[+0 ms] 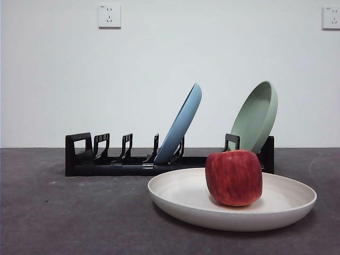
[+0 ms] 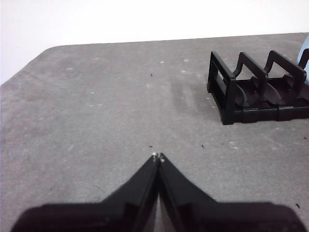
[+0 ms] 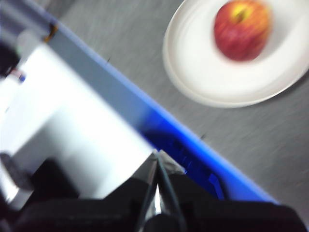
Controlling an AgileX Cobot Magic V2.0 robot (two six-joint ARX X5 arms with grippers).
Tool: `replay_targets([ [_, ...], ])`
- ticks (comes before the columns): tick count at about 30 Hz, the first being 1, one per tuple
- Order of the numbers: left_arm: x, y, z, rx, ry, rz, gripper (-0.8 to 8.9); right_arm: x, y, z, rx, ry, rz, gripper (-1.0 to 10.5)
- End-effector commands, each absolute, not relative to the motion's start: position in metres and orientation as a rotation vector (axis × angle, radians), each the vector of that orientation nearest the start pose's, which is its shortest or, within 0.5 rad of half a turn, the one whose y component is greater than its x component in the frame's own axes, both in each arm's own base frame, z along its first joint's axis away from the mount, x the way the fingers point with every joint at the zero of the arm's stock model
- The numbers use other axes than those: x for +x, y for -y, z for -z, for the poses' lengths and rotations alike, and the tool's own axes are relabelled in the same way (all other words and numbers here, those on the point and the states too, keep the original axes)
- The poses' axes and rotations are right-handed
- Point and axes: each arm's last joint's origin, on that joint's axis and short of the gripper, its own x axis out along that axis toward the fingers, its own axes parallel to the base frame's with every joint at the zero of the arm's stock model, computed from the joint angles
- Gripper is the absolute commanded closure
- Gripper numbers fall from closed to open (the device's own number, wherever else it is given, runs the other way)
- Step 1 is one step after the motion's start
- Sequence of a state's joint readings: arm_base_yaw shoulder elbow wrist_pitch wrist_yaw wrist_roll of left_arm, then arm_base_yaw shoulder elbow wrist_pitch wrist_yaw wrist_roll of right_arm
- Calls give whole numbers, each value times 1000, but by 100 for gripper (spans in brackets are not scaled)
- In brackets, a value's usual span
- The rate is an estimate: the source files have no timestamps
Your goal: Take the yellow plate from the plate rack,put the plate on the table,take the apple from the table,put the apple in the plate
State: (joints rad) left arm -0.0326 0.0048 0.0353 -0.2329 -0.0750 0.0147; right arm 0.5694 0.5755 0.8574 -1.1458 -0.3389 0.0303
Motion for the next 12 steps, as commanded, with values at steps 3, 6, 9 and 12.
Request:
replay_targets([
  [3, 94, 1, -149, 21, -210, -44, 816, 51, -30, -316, -16, -540, -744, 946],
  [6, 94, 1, -149, 21, -210, -44, 816, 45, -21, -314, -32, -365, -611, 946],
  [9, 94, 0, -149, 21, -210, -46, 816, 46, -17, -299, -42, -244, -520, 946],
  [12, 94, 1, -149, 21, -210, -45, 816, 55, -15, -275, -19, -158, -466, 946],
])
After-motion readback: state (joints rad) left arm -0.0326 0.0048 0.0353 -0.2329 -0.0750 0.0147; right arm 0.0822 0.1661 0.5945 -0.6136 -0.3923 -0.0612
